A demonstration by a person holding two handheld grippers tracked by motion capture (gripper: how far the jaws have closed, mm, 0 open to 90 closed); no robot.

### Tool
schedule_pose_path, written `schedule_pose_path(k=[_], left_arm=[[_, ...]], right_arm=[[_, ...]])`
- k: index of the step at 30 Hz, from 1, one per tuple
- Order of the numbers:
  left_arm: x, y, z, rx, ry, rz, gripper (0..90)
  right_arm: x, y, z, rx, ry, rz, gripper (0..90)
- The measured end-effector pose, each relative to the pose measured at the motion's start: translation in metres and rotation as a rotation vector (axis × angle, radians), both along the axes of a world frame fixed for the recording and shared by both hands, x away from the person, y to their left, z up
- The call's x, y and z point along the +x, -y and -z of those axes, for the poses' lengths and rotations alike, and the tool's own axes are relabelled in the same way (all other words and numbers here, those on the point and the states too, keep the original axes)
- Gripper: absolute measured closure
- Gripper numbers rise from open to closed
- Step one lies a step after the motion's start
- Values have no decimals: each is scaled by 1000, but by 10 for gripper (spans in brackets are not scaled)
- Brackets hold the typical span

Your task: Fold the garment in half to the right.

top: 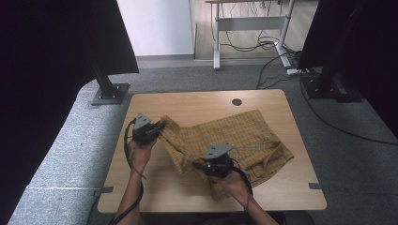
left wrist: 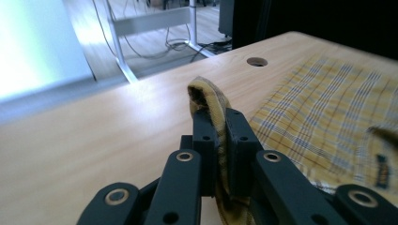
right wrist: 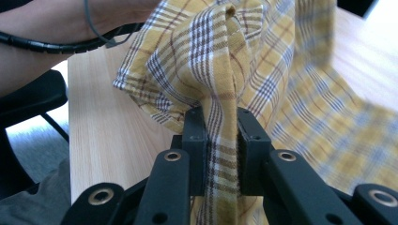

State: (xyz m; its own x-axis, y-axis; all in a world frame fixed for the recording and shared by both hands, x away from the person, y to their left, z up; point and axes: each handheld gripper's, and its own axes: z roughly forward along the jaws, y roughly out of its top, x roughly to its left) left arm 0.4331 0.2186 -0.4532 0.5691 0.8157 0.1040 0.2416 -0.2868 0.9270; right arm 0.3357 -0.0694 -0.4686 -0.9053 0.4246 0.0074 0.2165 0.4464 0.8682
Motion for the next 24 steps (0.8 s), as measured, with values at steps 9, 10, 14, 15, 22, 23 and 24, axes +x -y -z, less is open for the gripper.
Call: schedule_pose_path(k=[9, 10, 14, 15, 22, 23, 24], left_arm=[[33, 70, 29, 65, -86, 81, 831], [36, 77, 35, 69, -101, 84, 830], [46, 97, 62, 134, -169, 98, 829], [47, 101, 69, 147, -183, 98, 829], [50, 97, 90, 170, -258, 110, 808], [49, 94, 90, 160, -273, 109, 808], [48, 91, 90, 160, -280, 106, 807]], right_arm=[[6, 56, 34, 1, -98, 108, 762], [7, 60, 38, -6, -107, 118, 762], [10, 72, 59, -40, -150, 143, 762], [10, 75, 64, -43, -160, 146, 762], [13, 84, 77, 0, -191, 134, 762], [11, 79, 77, -18, -182, 132, 762], [9, 75, 77, -33, -174, 128, 762]])
